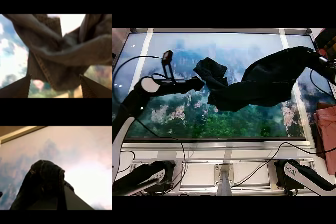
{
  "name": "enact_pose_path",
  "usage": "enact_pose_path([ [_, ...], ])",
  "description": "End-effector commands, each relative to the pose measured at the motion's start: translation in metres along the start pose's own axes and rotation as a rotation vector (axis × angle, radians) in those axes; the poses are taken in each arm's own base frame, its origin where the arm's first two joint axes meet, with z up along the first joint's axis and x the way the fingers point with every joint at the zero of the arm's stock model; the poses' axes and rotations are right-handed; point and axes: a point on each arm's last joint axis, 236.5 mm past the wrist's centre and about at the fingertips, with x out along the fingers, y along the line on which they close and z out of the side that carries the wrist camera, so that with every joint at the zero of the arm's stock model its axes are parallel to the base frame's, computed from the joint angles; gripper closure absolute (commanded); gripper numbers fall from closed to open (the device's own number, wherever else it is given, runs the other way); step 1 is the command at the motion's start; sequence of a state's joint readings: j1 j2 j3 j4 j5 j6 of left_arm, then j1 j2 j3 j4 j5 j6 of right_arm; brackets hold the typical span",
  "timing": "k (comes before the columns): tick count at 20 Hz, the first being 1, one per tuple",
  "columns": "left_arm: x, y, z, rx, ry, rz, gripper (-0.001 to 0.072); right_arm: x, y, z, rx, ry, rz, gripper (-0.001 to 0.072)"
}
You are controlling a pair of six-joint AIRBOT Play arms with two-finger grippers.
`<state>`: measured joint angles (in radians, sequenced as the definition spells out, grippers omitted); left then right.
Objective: Fold the clothes and pants, and hang the long-sleeved shirts on hangers.
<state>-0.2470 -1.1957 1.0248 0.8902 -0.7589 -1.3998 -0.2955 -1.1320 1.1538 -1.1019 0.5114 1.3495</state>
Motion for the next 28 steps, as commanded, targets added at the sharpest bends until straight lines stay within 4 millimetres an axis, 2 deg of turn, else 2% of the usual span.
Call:
enact_pose_path([
  [1,0.037,-0.015,-0.035,-0.014,0.114,-0.036,0.0,-0.007,-0.051,0.013,0.003,-0.039,-0.109,0.0674],
  [4,0.057,-0.024,-0.059,0.006,0.18,-0.046,0.0,-0.001,-0.075,0.018,0.007,-0.072,-0.159,0.0674],
  [6,0.063,-0.029,-0.063,0.016,0.181,-0.049,0.0001,0.01,-0.079,0.009,0.013,-0.05,-0.163,0.0674],
  [8,0.066,-0.032,-0.058,0.02,0.153,-0.051,0.0,0.024,-0.086,-0.006,0.019,-0.011,-0.168,0.0664],
  [9,0.066,-0.034,-0.055,0.009,0.138,-0.056,0.0,0.028,-0.09,-0.011,0.022,0.002,-0.174,0.0592],
  [11,0.067,-0.034,-0.049,0.002,0.114,-0.057,0.0,0.033,-0.095,-0.018,-0.002,0.023,-0.187,0.035],
  [12,0.067,-0.034,-0.047,0.001,0.107,-0.055,0.0,0.032,-0.097,-0.018,-0.024,0.027,-0.196,0.0307],
  [14,0.067,-0.034,-0.046,0.001,0.102,-0.055,0.0,0.028,-0.107,-0.024,-0.058,0.06,-0.223,0.031],
  [15,0.067,-0.033,-0.046,0.001,0.101,-0.054,0.0,0.024,-0.117,-0.033,-0.034,0.102,-0.233,0.0323],
  [18,0.067,-0.033,-0.045,0.002,0.098,-0.053,0.0,0.001,-0.157,-0.079,0.192,0.272,-0.301,0.0325],
  [19,0.067,-0.033,-0.044,0.002,0.092,-0.052,0.0,-0.009,-0.171,-0.103,0.298,0.347,-0.331,0.0325],
  [21,0.068,-0.032,-0.038,0.001,0.065,-0.048,0.0,-0.029,-0.182,-0.162,0.413,0.545,-0.351,0.0325],
  [23,0.068,-0.031,-0.032,0.001,0.044,-0.044,0.0,-0.04,-0.176,-0.216,0.513,0.704,-0.33,0.0325],
  [25,0.068,-0.03,-0.027,0.004,0.023,-0.039,0.0001,-0.036,-0.157,-0.251,0.583,0.767,-0.257,0.0325],
  [28,0.069,-0.028,-0.02,0.003,-0.009,-0.033,0.0,-0.01,-0.133,-0.265,0.742,0.691,-0.163,0.0319],
])
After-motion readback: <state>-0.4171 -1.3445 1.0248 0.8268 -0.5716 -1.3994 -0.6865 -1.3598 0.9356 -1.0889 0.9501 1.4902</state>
